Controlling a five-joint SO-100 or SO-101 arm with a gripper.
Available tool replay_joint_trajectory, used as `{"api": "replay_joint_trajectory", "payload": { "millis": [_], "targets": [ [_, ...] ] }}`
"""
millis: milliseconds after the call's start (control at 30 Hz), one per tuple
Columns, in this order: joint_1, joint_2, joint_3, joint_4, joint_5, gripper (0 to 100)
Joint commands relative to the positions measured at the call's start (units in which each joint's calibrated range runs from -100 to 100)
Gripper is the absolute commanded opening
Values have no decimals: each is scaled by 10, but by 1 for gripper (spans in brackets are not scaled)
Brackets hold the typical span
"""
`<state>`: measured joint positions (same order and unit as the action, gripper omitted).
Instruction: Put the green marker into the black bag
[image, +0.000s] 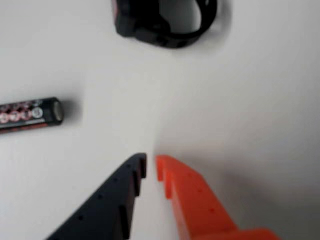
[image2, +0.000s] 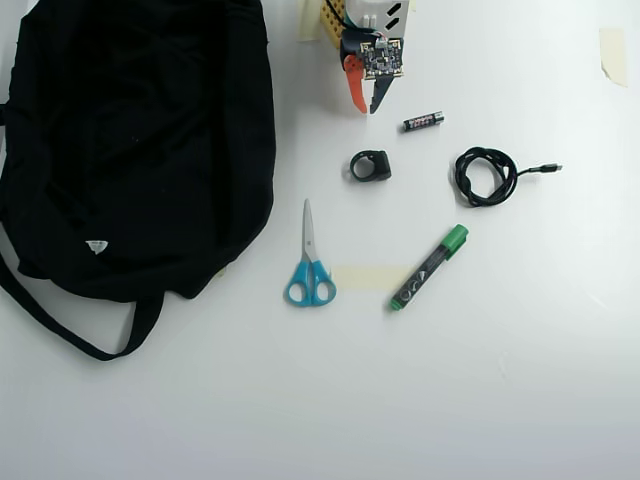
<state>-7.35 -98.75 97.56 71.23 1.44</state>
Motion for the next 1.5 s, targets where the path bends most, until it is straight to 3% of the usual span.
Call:
{"api": "replay_joint_trajectory", "payload": {
  "millis": [0, 1167, 1467],
  "targets": [
    [-3, -9, 17, 14, -1, 2],
    [-3, -9, 17, 9, -1, 2],
    [-1, 3, -93, -3, -1, 2]
  ]
}}
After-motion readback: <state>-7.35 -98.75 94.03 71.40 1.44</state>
